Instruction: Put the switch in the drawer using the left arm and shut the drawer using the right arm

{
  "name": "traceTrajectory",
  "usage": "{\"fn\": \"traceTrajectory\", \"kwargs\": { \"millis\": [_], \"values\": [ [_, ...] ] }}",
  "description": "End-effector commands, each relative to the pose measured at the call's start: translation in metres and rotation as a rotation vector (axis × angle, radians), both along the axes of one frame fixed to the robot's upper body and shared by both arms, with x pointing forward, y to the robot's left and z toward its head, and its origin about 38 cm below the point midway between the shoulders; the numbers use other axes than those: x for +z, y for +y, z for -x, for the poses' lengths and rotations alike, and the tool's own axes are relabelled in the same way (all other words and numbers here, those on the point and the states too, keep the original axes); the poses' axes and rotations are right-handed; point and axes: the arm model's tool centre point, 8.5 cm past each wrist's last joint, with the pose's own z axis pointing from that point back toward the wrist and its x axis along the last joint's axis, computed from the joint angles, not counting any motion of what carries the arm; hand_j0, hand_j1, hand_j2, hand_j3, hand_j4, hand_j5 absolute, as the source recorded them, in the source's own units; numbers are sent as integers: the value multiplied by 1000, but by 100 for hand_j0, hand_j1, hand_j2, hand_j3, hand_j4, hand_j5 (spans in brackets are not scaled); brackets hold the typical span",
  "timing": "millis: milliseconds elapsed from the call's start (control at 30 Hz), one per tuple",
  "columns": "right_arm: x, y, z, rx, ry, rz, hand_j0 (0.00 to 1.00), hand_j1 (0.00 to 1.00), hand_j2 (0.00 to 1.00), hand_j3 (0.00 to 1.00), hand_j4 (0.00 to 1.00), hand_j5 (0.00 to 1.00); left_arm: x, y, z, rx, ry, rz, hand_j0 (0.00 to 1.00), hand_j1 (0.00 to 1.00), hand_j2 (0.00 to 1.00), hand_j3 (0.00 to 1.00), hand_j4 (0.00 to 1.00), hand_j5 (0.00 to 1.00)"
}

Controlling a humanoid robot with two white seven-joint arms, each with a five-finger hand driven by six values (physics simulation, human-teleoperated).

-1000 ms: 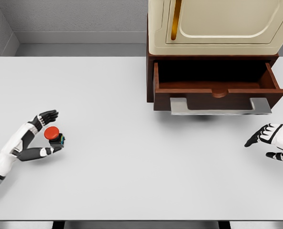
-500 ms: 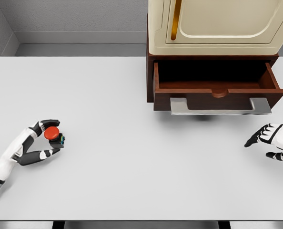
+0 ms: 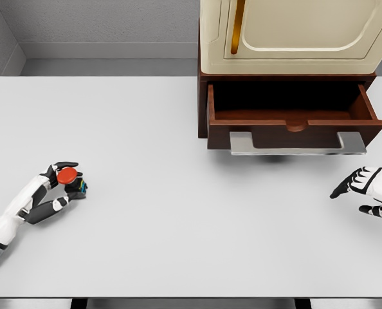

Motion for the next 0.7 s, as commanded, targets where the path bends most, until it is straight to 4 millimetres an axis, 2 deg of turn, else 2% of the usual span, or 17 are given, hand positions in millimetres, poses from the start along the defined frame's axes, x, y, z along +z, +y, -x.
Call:
{"fn": "traceTrajectory", "kwargs": {
  "millis": [0, 100, 667],
  "values": [
    [1, 0, -1, -2, -1, -3, 70, 70, 70, 70, 70, 70, 2, 0, 0, -2, -5, 0, 49, 49, 49, 49, 49, 49],
    [1, 0, -1, -2, -1, -3, 72, 72, 72, 72, 72, 72, 3, -1, -1, -3, -9, 1, 49, 49, 49, 49, 49, 49],
    [1, 1, -1, -3, -3, -12, 72, 72, 72, 72, 72, 72, 41, -21, -10, -73, -114, -5, 43, 43, 43, 43, 43, 43]
  ]
}}
